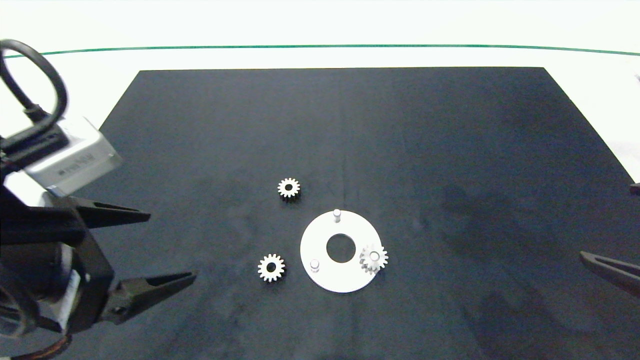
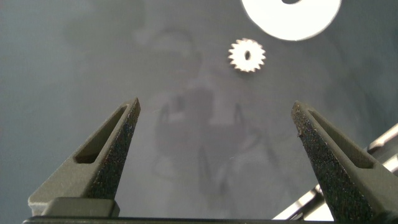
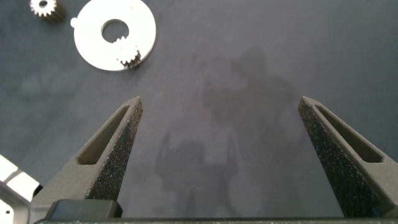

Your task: Install three planetary gears onto the carrier pins

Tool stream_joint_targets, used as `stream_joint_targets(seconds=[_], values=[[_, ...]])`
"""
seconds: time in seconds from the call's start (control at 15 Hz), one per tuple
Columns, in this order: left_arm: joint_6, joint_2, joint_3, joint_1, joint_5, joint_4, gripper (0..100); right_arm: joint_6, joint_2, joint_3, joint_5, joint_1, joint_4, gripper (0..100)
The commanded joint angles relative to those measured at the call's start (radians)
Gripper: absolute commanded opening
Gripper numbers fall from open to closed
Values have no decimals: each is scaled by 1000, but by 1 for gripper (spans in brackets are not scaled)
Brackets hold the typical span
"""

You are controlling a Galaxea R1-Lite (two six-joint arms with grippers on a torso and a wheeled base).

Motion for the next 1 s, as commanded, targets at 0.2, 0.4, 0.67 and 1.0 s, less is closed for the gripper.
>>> stream_joint_targets(seconds=[0.2, 0.4, 0.67, 1.0], values=[[11, 220, 163, -139, 106, -229, 100, -36, -83, 1, 1, 8, 1, 100], [1, 300, 160, -161, 107, -249, 100, -47, -79, 4, 3, 22, 2, 100], [-35, 339, 151, -158, 104, -270, 100, -48, -89, 4, 3, 23, 2, 100], [-104, 380, 155, -159, 109, -351, 100, -50, -112, 6, -2, 51, 2, 100]])
